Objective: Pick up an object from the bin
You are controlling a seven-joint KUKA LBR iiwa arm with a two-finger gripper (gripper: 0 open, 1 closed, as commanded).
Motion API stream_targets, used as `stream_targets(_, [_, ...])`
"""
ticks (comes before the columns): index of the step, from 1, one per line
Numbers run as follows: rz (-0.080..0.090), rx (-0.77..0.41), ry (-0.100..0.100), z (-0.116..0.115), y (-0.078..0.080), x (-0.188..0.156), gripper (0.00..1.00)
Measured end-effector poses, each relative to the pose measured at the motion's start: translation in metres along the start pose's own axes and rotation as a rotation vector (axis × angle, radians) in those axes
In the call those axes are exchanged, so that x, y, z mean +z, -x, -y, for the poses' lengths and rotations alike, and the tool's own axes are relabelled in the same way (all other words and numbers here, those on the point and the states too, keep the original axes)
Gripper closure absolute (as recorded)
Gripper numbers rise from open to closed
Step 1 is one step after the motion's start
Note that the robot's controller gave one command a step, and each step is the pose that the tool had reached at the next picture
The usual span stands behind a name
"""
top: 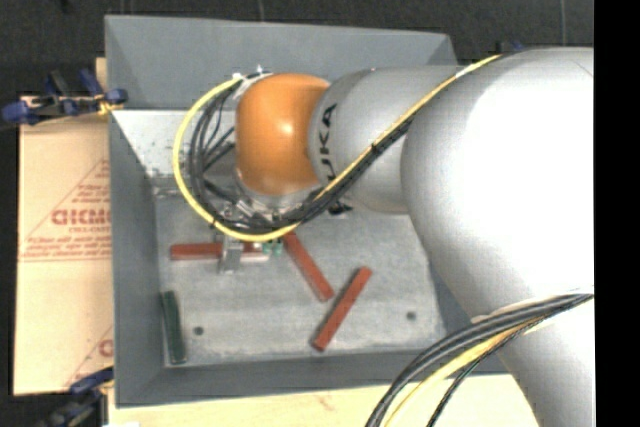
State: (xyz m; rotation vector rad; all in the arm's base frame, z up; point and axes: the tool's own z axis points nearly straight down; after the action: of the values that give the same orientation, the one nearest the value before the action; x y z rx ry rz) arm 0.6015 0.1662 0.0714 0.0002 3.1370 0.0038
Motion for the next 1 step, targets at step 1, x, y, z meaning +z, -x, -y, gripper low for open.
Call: stream_targets(1, [0.0, 0.0, 0.0, 0.0, 0.0, 0.0, 1.0])
